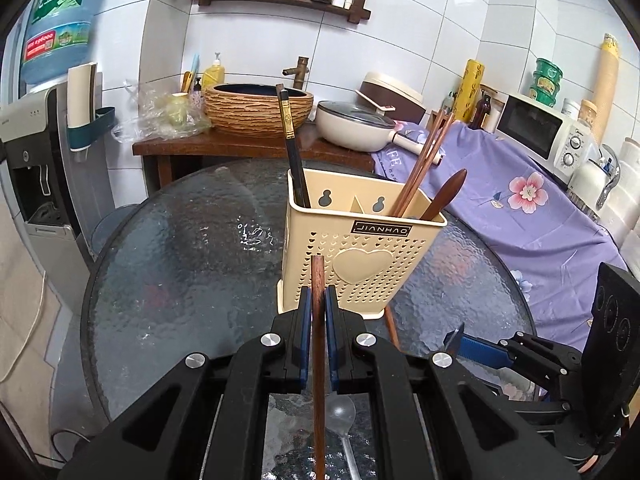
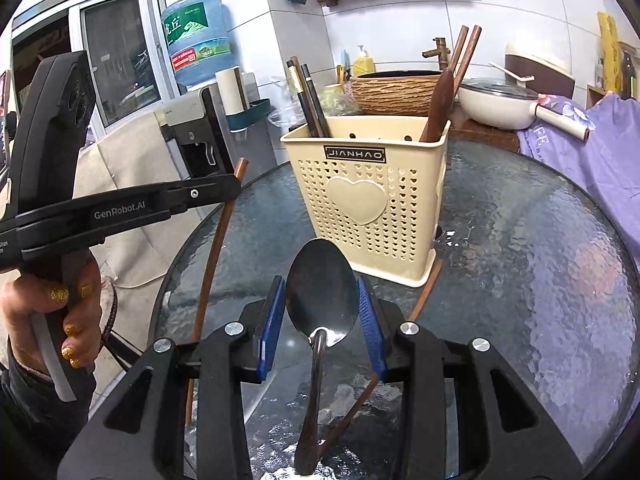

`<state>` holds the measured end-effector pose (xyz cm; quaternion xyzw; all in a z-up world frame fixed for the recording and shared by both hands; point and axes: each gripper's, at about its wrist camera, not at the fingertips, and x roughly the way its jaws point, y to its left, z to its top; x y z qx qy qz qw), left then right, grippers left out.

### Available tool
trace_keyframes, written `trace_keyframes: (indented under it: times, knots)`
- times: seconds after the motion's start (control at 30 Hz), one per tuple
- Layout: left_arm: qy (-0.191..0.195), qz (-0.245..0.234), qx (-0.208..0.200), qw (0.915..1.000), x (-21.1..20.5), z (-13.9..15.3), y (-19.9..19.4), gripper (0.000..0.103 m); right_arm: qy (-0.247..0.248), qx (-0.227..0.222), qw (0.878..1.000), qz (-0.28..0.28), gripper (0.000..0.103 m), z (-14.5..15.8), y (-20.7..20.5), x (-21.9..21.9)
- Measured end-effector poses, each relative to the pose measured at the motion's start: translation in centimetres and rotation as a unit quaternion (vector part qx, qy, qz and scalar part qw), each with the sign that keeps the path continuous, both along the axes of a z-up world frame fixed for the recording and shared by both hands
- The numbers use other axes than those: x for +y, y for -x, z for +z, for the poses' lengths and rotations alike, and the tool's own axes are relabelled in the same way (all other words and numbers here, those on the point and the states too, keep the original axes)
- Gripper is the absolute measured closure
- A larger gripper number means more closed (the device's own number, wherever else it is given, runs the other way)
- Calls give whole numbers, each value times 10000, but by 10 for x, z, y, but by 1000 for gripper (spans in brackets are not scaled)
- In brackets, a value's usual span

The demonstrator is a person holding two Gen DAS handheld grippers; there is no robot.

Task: Organize utensils
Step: 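Lift the wooden chopstick and metal spoon and carry them above the holder, then lower the held chopstick and spoon down into the holder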

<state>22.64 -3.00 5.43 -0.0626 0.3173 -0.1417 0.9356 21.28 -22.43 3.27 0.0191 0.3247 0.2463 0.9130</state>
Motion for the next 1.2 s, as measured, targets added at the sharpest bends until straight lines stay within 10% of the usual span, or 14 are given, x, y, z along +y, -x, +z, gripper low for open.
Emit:
trace_keyframes:
  times: [1.2]
  knots:
    - [168,-289,-851,9958,7,84,21,96,15,-846,9964,18,66,92,-6,13]
